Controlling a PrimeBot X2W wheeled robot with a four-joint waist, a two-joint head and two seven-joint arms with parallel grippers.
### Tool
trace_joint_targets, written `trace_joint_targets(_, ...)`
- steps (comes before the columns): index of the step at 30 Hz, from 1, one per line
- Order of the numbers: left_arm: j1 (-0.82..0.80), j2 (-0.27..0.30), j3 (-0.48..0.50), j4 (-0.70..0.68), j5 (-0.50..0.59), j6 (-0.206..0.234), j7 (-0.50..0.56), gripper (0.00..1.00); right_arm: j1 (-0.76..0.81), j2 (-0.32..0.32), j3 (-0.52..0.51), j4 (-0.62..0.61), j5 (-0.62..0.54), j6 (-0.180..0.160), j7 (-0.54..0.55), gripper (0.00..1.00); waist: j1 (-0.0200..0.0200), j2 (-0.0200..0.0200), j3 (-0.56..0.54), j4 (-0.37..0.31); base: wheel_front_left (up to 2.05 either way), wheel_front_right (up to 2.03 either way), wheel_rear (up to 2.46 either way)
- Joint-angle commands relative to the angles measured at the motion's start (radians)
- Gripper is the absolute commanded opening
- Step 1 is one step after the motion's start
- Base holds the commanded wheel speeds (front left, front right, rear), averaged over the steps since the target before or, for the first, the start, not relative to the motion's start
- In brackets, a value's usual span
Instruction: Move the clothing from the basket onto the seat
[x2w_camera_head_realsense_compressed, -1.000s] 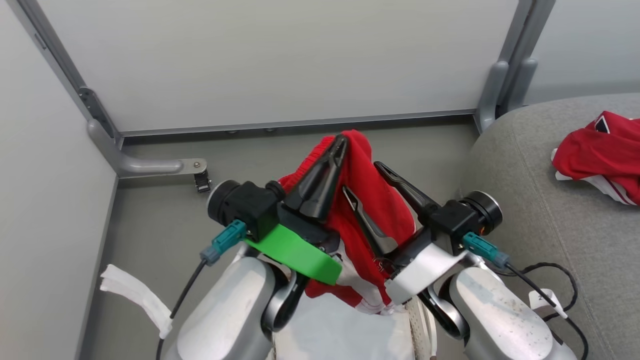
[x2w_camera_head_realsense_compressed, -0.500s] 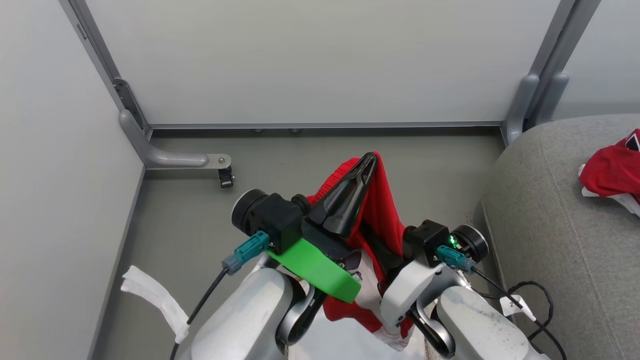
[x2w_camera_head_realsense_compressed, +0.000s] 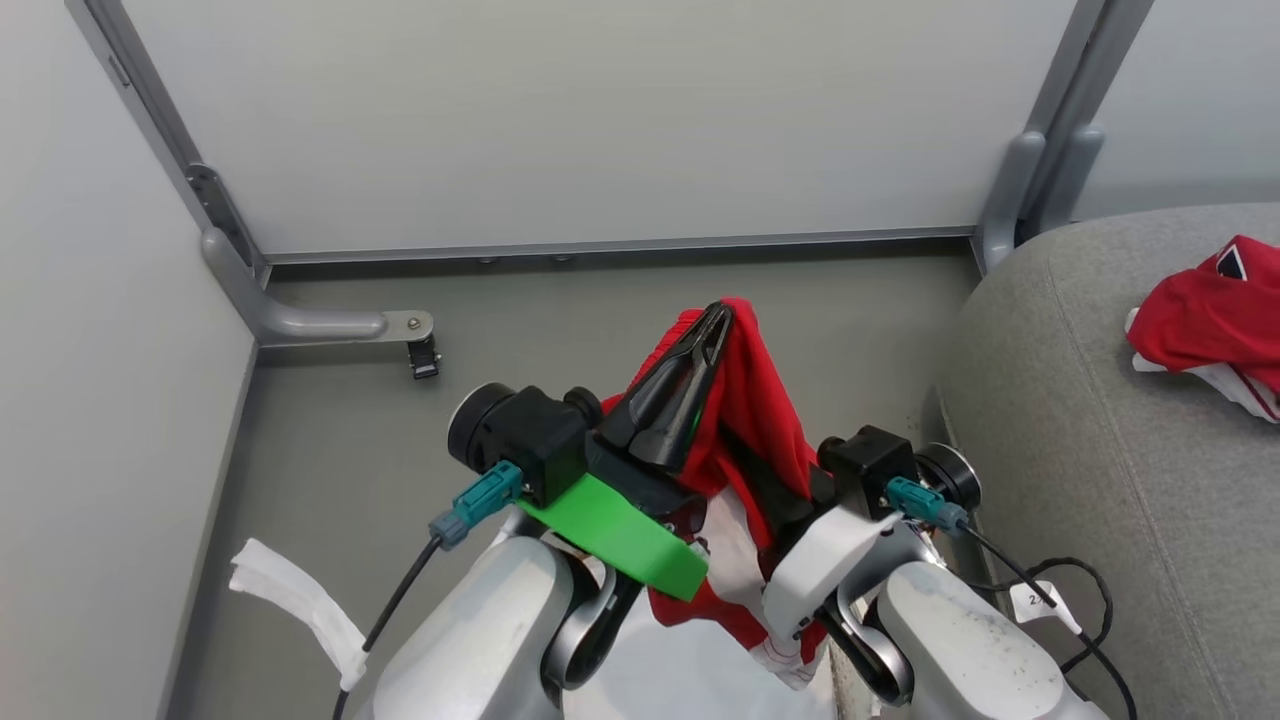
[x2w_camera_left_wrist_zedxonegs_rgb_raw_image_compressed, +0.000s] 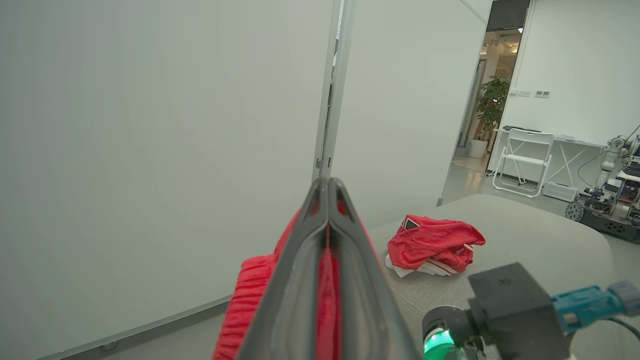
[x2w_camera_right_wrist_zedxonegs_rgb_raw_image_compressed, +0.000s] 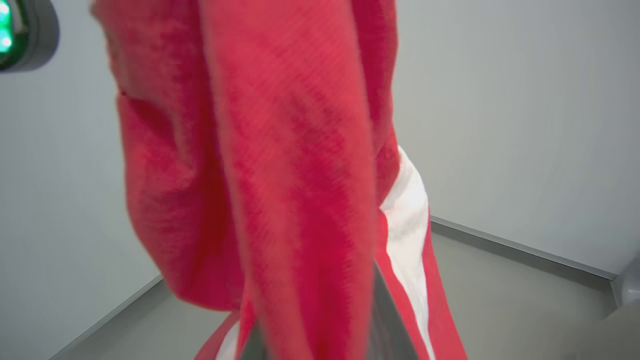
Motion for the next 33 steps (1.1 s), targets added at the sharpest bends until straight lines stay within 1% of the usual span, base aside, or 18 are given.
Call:
trace_joint_targets(1,0.010,0.002,0.005,0.006,-0.006,0.003,-0.001,1.00,-0.011,-0.005,-0.007,-0.005,0.005,-0.001,0.000,0.00,0.0001,0.0075,0.017,-0.034,0.00,0.00,0.00)
trace_joint_targets(3,0.008,0.002,0.010,0.015,0.005,0.007,-0.001,1.00,-0.015,-0.009,-0.012,-0.008,0.006,-0.001,0.000,0.00,0.0001,0.0075,0.028,-0.069,0.00,0.00,0.00)
trace_joint_targets(6,0.012,0.002,0.023,0.025,0.018,0.010,-0.001,1.00,-0.016,-0.012,-0.016,-0.017,0.005,-0.001,0.000,0.00,0.0001,0.0075,0.044,-0.140,0.00,0.00,0.00)
trace_joint_targets(19,0.014,0.003,0.038,0.085,0.046,0.000,-0.001,1.00,0.009,-0.042,-0.081,-0.049,0.010,-0.001,0.000,0.00,0.0001,0.0075,0.099,-0.454,0.00,0.00,0.00)
trace_joint_targets(23,0.024,0.003,0.053,0.095,0.057,-0.003,-0.001,1.00,0.022,-0.045,-0.106,-0.063,0.013,-0.001,0.000,0.00,0.0001,0.0075,0.111,-0.532,0.00,0.00,0.00)
trace_joint_targets(28,0.031,0.004,0.056,0.109,0.066,-0.005,-0.001,1.00,0.036,-0.055,-0.135,-0.084,0.011,-0.001,0.000,0.00,0.0001,0.0075,0.126,-0.602,0.00,0.00,0.00)
trace_joint_targets(33,0.015,0.004,0.034,0.122,0.064,-0.005,-0.001,1.00,0.044,-0.083,-0.183,-0.102,-0.008,-0.001,0.000,0.00,0.0001,0.0075,0.151,-0.612,0.00,0.00,0.00)
